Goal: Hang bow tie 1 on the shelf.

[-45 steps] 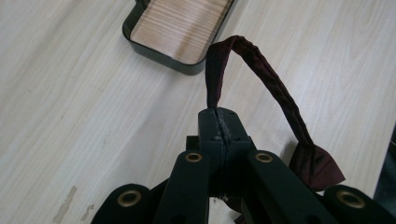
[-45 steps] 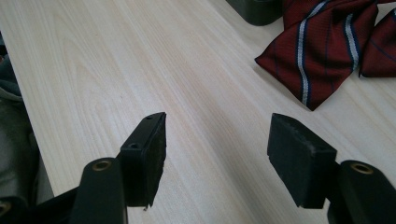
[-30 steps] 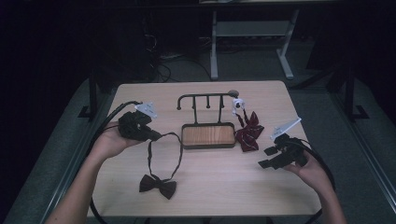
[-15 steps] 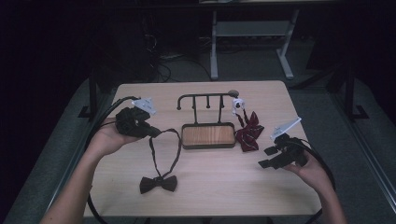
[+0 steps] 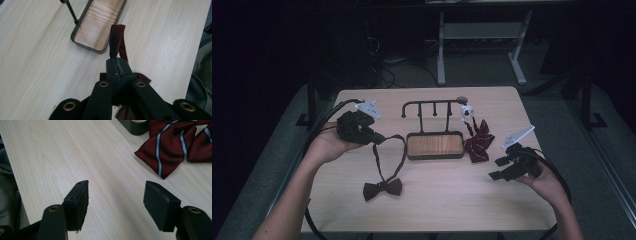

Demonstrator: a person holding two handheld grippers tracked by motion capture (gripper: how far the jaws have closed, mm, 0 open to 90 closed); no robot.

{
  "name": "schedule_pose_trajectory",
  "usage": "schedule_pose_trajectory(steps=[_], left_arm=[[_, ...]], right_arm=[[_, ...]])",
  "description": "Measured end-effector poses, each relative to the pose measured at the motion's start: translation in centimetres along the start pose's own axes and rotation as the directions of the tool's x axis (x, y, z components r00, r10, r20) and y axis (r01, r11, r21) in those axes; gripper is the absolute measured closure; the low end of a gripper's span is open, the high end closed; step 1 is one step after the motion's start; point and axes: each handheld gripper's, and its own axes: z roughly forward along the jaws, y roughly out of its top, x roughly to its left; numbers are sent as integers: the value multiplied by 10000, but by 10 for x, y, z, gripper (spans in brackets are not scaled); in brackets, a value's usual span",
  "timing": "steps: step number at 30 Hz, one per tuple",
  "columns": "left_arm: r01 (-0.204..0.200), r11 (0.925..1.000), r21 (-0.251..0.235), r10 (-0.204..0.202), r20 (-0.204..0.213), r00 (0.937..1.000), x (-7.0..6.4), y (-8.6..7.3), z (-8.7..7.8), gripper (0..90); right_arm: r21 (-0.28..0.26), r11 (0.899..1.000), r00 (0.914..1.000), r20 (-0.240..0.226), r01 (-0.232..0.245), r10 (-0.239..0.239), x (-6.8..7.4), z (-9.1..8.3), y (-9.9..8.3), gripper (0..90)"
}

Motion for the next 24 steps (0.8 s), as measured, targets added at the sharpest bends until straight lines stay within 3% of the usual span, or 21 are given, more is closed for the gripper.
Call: schedule_pose_trajectory(steps=[24], left_arm=[[192, 9998, 6, -192, -37, 9998, 19, 19, -2, 900]], right_arm=[[-79, 10000, 9999, -140, 0, -1, -6, 1, -2, 363]])
